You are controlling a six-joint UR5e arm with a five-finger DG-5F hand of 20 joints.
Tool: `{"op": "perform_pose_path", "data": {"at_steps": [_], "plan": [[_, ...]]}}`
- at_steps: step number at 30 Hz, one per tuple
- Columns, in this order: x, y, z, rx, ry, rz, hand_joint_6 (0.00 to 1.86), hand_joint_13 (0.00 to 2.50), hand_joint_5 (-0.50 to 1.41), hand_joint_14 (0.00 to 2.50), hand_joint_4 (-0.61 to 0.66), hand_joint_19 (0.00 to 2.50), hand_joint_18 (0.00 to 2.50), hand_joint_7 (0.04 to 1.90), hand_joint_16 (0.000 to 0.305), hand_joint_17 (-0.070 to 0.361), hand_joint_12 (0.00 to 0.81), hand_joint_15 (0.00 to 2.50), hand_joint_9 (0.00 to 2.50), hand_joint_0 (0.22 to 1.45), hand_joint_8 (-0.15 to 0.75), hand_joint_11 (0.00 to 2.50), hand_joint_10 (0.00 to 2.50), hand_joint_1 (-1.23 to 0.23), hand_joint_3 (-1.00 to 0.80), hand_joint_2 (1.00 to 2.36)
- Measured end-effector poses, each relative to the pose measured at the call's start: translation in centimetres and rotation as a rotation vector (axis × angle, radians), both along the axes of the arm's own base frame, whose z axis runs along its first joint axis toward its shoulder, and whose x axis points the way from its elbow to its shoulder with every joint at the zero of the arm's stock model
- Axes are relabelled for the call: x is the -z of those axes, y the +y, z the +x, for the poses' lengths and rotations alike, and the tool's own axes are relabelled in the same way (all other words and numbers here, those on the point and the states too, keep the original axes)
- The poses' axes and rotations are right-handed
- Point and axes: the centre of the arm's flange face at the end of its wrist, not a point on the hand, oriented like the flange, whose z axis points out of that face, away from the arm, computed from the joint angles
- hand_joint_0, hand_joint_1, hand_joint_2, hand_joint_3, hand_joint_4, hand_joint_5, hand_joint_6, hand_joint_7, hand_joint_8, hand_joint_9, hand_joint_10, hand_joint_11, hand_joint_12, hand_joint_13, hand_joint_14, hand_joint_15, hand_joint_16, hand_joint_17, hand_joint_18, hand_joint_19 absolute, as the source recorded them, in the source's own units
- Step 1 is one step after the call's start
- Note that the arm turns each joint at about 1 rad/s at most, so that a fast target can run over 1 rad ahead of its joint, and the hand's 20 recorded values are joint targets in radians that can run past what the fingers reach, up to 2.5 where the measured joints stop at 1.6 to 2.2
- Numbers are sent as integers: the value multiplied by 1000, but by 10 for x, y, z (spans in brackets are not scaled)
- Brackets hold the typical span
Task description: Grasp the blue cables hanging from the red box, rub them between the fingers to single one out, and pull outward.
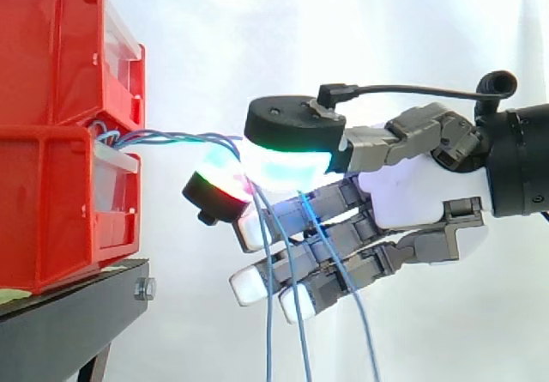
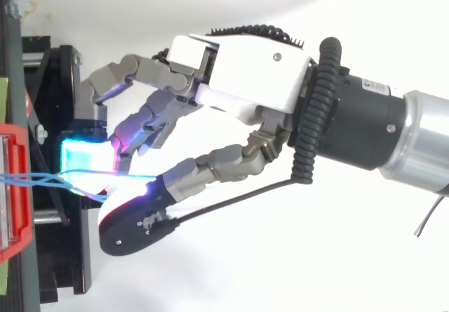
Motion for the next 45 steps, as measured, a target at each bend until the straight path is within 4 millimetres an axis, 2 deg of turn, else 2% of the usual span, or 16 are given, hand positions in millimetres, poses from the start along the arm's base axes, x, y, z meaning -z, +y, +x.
{"op": "perform_pose_path", "data": {"at_steps": [7,11,15,20,22,26,30,39,43,45], "plan": [[0,0,0,0,-1,1,876,781,-126,22,-7,583,789,984,44,98,322,547,929,482,217,690,16,-662,-500,1000],[0,0,0,0,-2,1,862,760,-128,20,1,610,752,1014,41,91,306,545,924,543,202,681,20,-538,-500,1000],[0,0,0,0,-1,1,859,749,-128,21,7,619,738,1032,40,89,302,546,927,579,200,670,17,-553,-500,1000],[0,0,0,0,1,1,868,742,-134,20,22,609,733,1129,40,89,300,537,922,599,208,678,19,-637,-337,1011],[0,0,0,0,1,1,899,744,-134,20,19,605,744,1067,40,91,302,527,922,596,210,686,19,-676,-264,1014],[0,0,0,0,0,0,920,765,-125,18,20,568,794,1055,44,99,315,503,932,614,227,649,18,-769,-148,1014],[0,0,0,-1,0,-3,927,815,-116,20,-72,566,813,1128,41,93,303,526,979,639,220,670,19,-839,-44,1022],[0,0,0,0,4,-4,894,1002,-58,20,-179,514,983,1237,50,113,358,553,1155,624,218,629,16,-880,122,1007],[1,2,-2,-1,21,-8,890,945,-51,20,-204,481,984,1225,52,116,359,508,1054,626,221,478,13,-890,137,1001],[1,2,-5,-1,45,-15,890,898,-50,17,-196,471,970,1213,51,116,354,473,922,625,229,331,9,-892,134,1005]]}}
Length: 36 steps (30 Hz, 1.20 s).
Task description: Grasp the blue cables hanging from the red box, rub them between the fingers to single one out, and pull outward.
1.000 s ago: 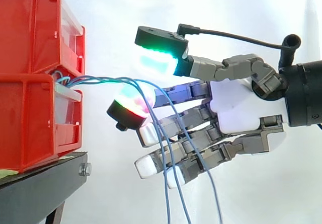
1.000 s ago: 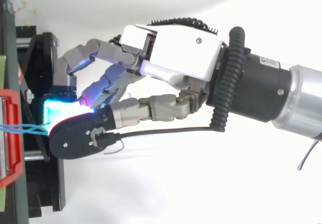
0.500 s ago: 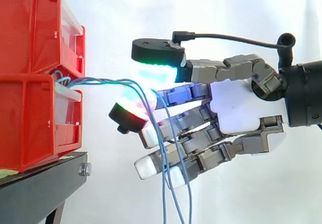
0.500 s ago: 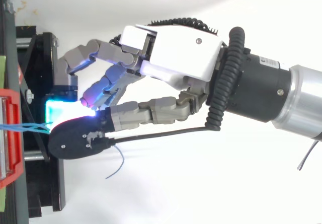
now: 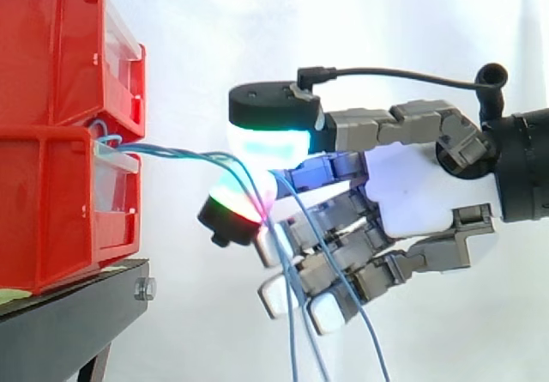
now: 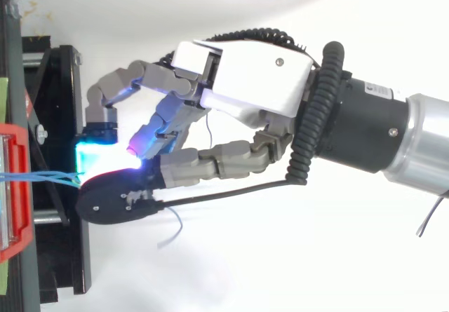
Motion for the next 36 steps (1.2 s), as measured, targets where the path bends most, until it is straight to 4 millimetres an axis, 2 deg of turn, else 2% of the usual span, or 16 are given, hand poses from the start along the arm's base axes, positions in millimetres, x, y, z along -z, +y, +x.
{"op": "perform_pose_path", "data": {"at_steps": [5,12,17,20,27,36], "plan": [[-3,-2,-12,4,82,-43,884,803,-50,13,-183,426,933,1216,52,117,362,371,756,604,226,150,4,-890,96,1064],[-21,-9,-30,30,181,-149,879,721,-51,11,-171,373,869,1224,53,120,374,309,679,607,224,67,0,-893,86,1045],[-25,-8,-37,33,226,-192,877,692,-52,11,-164,360,839,1230,54,121,382,298,655,606,226,47,0,-892,90,1036],[-19,-3,-40,27,250,-202,876,692,-53,12,-157,355,836,1241,54,121,381,297,655,611,226,54,0,-893,88,1023],[8,13,-48,10,266,-179,876,699,-56,12,-143,378,826,1247,54,121,379,317,681,616,235,89,2,-891,87,1000],[14,27,-45,3,219,-135,876,711,-57,13,-127,405,816,1246,54,120,379,355,711,615,243,146,4,-884,71,1002]]}}
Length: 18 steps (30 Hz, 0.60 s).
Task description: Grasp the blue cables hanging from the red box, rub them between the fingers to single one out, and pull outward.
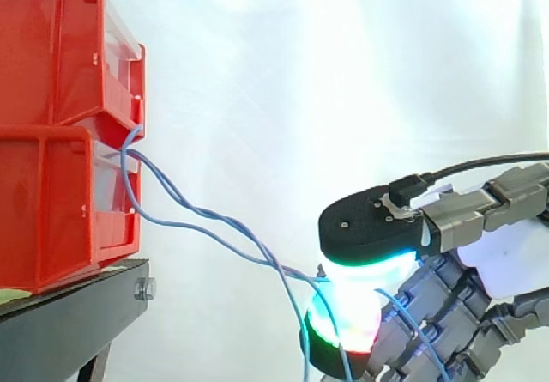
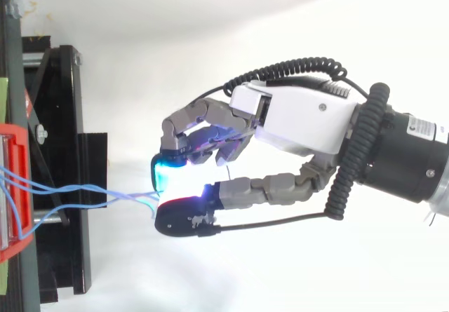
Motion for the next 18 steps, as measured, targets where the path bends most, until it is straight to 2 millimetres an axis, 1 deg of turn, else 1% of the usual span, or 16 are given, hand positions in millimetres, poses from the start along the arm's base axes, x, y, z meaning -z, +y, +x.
{"op": "perform_pose_path", "data": {"at_steps": [6,13,18], "plan": [[2,7,1,-14,-9,-4,876,715,-58,13,-119,412,818,1250,53,120,380,364,724,615,249,161,4,-883,75,1002],[26,12,-5,-24,-13,-7,876,721,-58,14,-112,416,817,1247,53,120,378,381,729,616,250,162,5,-883,69,1002],[33,17,-1,-28,-69,3,876,721,-59,15,-105,427,815,1255,53,119,378,388,739,615,252,181,5,-881,65,1003]]}}
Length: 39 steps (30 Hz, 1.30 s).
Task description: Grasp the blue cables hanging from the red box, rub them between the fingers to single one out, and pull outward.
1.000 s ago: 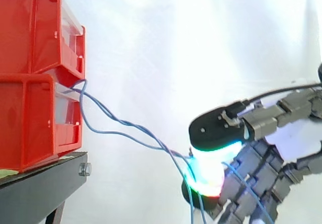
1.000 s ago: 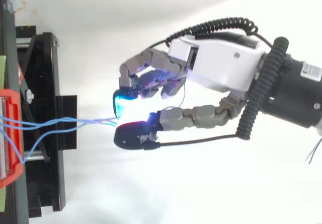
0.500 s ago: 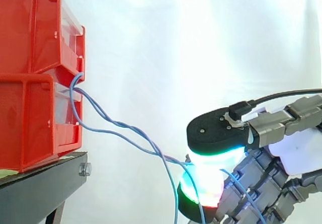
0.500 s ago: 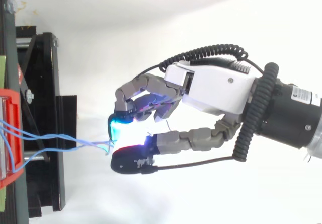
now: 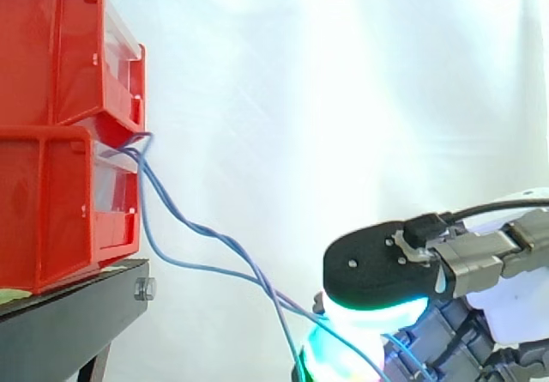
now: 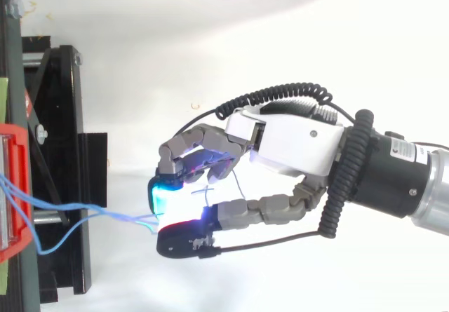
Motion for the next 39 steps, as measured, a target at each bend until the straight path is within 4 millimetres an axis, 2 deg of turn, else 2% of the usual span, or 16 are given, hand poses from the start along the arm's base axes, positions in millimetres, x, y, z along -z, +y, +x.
{"op": "perform_pose_path", "data": {"at_steps": [12,20,31,39], "plan": [[12,6,1,-7,-50,13,877,735,-61,15,-76,437,818,1250,53,119,377,401,744,615,260,200,6,-877,60,1003],[12,6,2,-4,-64,5,878,739,-62,16,-72,434,822,1241,53,119,376,408,750,616,263,207,8,-877,56,1004],[-15,-26,-1,170,48,-275,878,745,-62,15,-72,435,824,1243,53,119,378,408,753,613,263,202,6,-874,57,1004],[-23,-32,4,191,80,-454,878,745,-62,15,-73,437,821,1242,53,119,376,406,757,613,264,210,6,-873,54,1004]]}}
